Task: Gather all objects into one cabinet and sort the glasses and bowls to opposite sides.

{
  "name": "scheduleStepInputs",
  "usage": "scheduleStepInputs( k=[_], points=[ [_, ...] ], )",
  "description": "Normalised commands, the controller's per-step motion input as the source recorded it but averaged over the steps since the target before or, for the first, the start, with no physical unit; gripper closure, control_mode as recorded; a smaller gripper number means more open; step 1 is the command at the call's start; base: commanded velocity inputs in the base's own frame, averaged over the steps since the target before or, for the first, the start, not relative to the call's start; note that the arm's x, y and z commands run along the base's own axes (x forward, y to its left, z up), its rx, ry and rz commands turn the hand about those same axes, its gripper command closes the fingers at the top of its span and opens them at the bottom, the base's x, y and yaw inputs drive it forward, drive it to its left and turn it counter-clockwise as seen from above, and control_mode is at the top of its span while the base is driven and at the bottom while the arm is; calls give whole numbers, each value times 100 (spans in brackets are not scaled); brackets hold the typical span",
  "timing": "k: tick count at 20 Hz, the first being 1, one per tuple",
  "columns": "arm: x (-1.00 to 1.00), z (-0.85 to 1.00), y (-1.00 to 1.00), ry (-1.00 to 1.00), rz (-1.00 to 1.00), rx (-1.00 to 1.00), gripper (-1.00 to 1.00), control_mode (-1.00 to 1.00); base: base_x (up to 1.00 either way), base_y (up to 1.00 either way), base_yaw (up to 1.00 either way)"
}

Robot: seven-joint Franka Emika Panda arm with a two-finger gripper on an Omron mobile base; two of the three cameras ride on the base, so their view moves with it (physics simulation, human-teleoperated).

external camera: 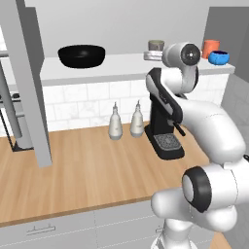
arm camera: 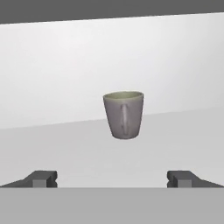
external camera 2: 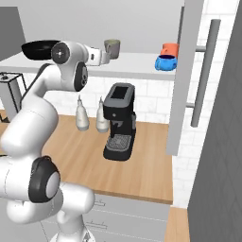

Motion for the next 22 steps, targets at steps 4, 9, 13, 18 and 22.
scheduleStepInputs(
  k=[4, 9, 13, 18, 22],
  points=[
    [37, 7, -4, 2, 0, 0, -100, -100, 0, 0, 0],
    [35, 3, -12, 3, 0, 0, -100, -100, 0, 0, 0],
    [27, 1, -25, 3, 0, 0, -100, -100, 0, 0, 0],
    [24, 0, -13, 1, 0, 0, -100, -100, 0, 0, 0],
    [23, 0, 0, 0, 0, 0, -100, -100, 0, 0, 0]
  ],
)
